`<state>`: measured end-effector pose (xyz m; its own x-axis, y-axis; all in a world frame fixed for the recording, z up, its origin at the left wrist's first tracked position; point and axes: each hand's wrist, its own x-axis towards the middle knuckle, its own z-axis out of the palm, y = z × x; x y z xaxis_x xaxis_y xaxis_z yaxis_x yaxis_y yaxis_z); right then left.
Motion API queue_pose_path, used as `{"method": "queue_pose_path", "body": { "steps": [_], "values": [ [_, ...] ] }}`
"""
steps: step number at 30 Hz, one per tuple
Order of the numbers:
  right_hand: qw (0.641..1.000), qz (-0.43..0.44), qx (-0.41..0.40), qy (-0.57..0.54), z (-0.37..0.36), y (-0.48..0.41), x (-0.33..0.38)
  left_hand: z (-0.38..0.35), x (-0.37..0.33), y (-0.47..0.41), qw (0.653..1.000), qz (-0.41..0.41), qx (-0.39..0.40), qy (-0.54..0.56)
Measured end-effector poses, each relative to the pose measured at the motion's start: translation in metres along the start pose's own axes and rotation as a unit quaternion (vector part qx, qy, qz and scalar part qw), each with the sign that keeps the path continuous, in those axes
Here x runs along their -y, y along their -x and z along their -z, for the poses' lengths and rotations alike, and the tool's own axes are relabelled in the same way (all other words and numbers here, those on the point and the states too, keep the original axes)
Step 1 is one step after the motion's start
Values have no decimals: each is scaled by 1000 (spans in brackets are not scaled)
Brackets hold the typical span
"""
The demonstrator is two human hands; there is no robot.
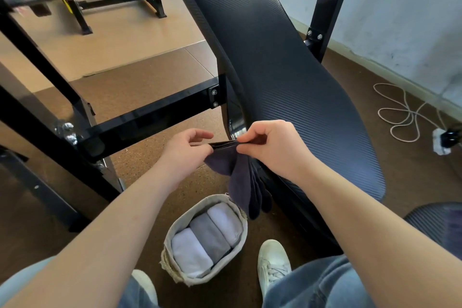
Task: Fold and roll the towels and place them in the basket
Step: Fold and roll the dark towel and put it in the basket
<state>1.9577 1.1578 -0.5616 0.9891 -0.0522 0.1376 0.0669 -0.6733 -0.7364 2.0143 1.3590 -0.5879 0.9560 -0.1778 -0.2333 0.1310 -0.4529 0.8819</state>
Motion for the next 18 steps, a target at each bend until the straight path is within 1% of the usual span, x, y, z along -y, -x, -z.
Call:
{"method": "queue_pose_path", "body": {
  "steps": [4, 6, 8, 11, 18],
  "values": [
    [999, 29, 14, 22, 4, 1, 2, 3, 7, -3, 999, 14, -12, -48],
    [998, 47, 21, 32, 5, 0, 1, 5, 8, -3, 998, 40, 0, -46],
    [997, 54, 23, 41, 6, 0, 0, 5, 8, -2, 996, 74, 37, -42],
    [997, 50, 19, 51, 6, 0, -2, 4, 5, 2, 987, 110, 113, -4],
    [996, 56, 17, 60, 7, -1, -3, 8, 1, 7, 974, 81, 212, -4]
  ]
}}
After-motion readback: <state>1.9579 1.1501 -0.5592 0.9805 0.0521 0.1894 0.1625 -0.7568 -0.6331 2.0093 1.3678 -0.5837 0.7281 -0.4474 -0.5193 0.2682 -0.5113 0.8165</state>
